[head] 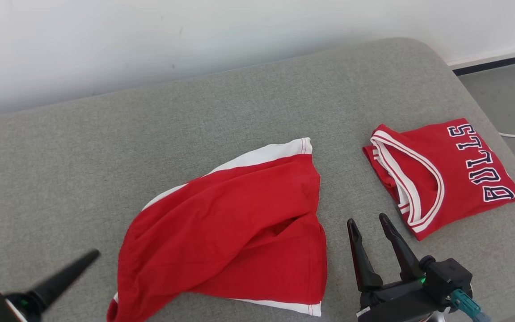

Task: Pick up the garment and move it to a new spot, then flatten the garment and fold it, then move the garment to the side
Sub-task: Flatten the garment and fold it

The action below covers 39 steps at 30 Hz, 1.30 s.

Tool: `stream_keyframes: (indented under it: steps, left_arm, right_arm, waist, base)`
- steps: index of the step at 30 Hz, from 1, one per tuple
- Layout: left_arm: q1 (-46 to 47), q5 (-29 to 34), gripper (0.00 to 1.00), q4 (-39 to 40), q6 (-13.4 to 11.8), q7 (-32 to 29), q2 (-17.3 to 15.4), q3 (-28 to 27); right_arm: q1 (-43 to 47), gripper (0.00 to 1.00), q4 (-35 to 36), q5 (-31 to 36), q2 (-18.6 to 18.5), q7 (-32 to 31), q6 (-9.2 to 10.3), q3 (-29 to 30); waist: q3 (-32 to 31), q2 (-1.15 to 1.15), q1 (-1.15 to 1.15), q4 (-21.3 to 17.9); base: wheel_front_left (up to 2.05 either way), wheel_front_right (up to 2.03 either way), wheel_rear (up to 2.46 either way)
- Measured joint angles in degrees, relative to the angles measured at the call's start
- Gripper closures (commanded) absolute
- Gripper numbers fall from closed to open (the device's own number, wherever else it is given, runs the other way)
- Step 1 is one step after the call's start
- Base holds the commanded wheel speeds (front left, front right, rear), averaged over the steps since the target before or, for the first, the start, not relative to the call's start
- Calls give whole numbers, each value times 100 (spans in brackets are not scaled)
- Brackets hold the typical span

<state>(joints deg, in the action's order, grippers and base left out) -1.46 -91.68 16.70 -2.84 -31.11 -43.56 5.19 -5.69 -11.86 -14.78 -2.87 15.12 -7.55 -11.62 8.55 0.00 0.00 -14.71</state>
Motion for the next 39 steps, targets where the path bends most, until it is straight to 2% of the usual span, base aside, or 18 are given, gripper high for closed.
stream_keyframes:
  steps: [4,8,12,17,26,32,39]
  left_arm:
    - [401,-177,0,-133,-571,-293,-328,-199]
    - [1009,-166,0,-560,-1200,-412,-381,-100]
    - [1491,-118,0,-1087,-1533,-648,-357,203]
    - [1763,46,0,-1437,-1834,-814,-431,426]
    - [1806,167,0,-1543,-1953,-1073,-635,589]
    - [1811,202,0,-1435,-2020,-1307,-715,775]
    - [1809,180,0,-1414,-1978,-1285,-563,798]
  right_arm:
    - [-34,0,4,-43,0,0,0,-77]
    - [-60,0,9,-136,0,0,0,-143]
    - [-143,0,66,-232,-1,0,0,-186]
    - [-152,0,171,-337,-2,0,0,-199]
    - [-133,0,293,-486,-2,0,0,-186]
    - [-133,0,319,-505,-2,0,0,-197]
    - [-137,0,318,-503,-1,0,0,-192]
  waist:
    - [21,0,1,-48]
    - [70,0,1,-146]
    - [153,0,1,-304]
    - [321,1,1,-564]
    - [689,0,1,-974]
    - [800,1,1,-1108]
    - [755,1,1,-1089]
  base:
    - [0,0,0]
    - [0,0,0]
    - [0,0,0]
    - [0,0,0]
    - [0,0,0]
    - [0,0,0]
    - [0,0,0]
